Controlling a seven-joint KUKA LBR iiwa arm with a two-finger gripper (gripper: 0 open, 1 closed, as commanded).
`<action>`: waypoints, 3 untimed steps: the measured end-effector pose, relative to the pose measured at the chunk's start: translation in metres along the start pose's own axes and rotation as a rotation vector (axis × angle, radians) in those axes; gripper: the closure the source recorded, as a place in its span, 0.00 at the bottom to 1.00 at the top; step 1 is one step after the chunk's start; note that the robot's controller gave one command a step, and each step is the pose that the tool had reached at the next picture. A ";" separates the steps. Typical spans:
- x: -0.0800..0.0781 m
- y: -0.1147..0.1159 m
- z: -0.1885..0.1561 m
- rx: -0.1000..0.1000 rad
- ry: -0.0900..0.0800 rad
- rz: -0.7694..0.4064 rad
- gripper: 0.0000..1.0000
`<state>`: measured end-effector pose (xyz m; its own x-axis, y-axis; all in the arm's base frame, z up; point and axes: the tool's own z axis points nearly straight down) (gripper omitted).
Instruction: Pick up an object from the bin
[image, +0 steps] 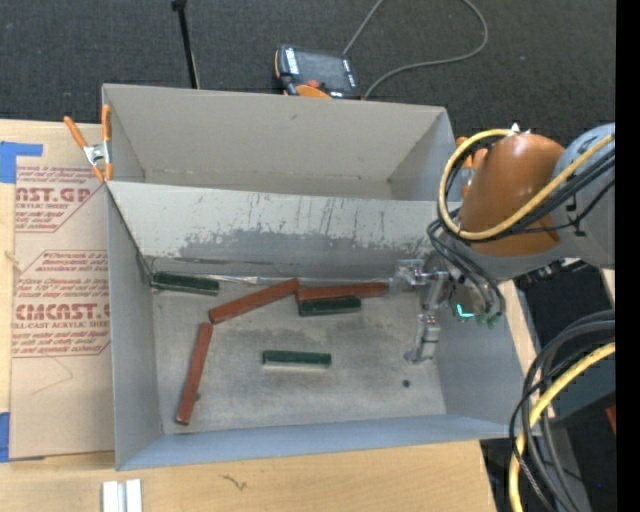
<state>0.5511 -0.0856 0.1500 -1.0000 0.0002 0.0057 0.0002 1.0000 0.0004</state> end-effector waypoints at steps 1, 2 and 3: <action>-0.032 0.055 0.083 -0.002 -0.011 0.073 0.00; -0.010 0.190 0.078 -0.005 -0.008 0.242 0.00; 0.066 0.220 0.066 -0.001 -0.001 0.128 0.00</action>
Offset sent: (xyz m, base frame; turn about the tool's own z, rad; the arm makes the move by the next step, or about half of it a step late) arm 0.0307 0.0507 -0.0800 0.0764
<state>0.4845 0.1348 0.0839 -0.9918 0.1276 0.0048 0.1276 0.9918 0.0003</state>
